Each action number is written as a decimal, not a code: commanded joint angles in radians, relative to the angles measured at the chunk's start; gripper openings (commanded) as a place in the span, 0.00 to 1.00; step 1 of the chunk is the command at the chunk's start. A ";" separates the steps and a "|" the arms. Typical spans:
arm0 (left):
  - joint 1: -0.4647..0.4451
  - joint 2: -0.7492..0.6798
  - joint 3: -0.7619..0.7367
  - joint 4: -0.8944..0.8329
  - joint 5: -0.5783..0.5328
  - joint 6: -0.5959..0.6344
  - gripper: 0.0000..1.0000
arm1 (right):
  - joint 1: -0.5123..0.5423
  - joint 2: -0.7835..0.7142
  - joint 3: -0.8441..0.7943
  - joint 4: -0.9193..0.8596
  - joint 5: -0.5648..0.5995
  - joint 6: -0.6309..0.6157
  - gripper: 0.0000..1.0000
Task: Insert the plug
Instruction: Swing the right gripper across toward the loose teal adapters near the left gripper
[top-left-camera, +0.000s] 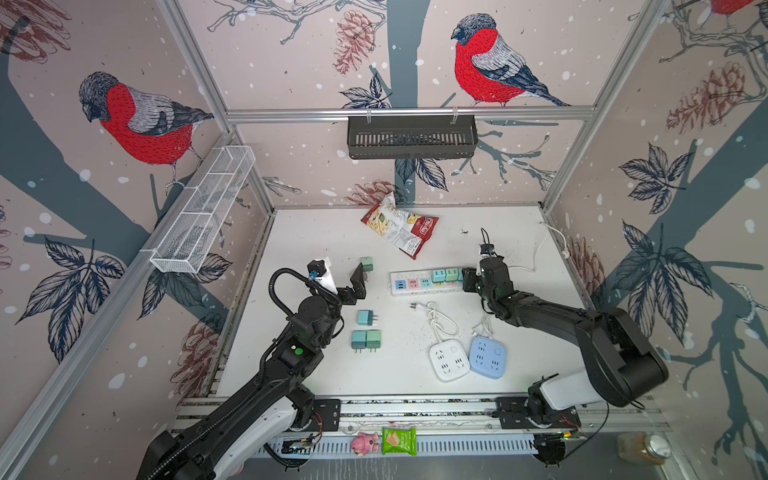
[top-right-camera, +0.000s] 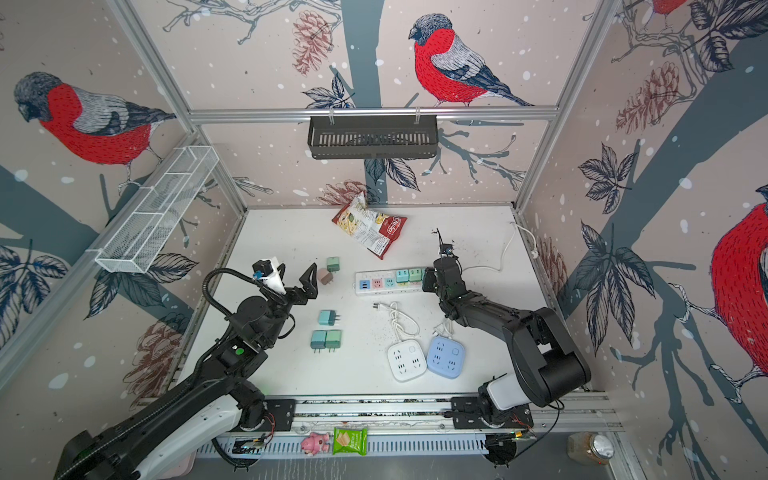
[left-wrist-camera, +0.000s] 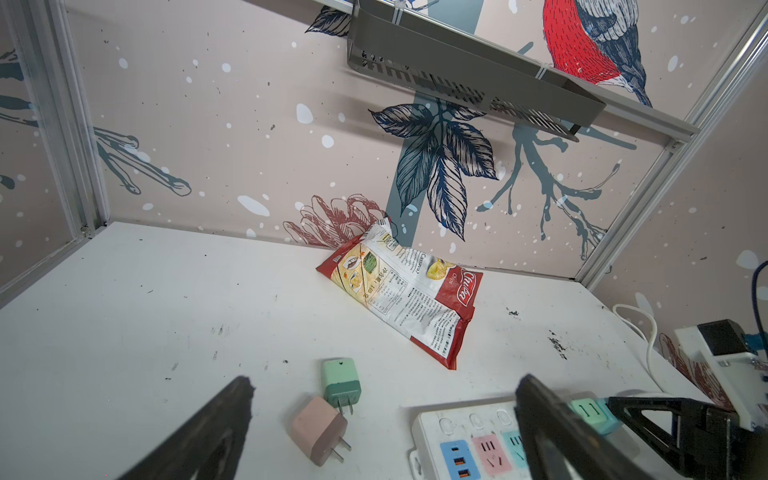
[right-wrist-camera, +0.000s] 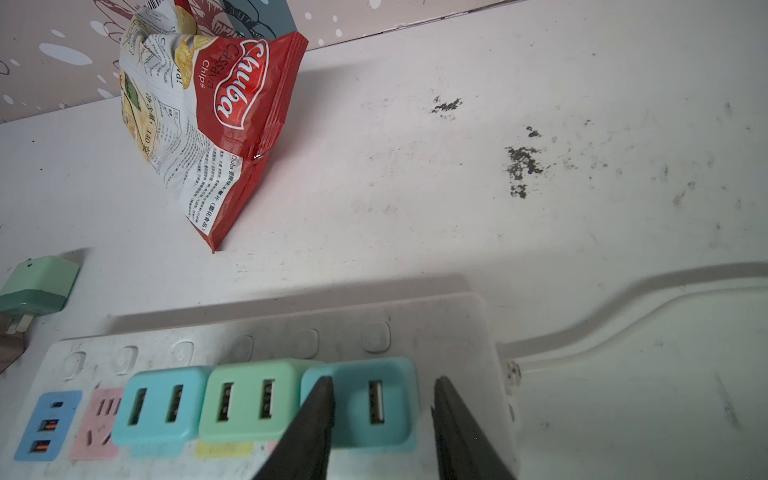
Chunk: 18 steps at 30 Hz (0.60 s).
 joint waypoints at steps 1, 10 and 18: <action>0.002 -0.012 0.001 0.022 -0.015 0.016 0.98 | 0.016 -0.022 -0.011 -0.084 0.031 0.013 0.41; 0.001 0.014 -0.001 0.027 -0.074 -0.005 0.98 | 0.094 -0.324 -0.059 -0.166 0.144 0.019 0.50; 0.007 0.017 -0.009 0.008 -0.181 -0.058 0.98 | 0.292 -0.472 -0.083 -0.140 0.100 0.020 0.55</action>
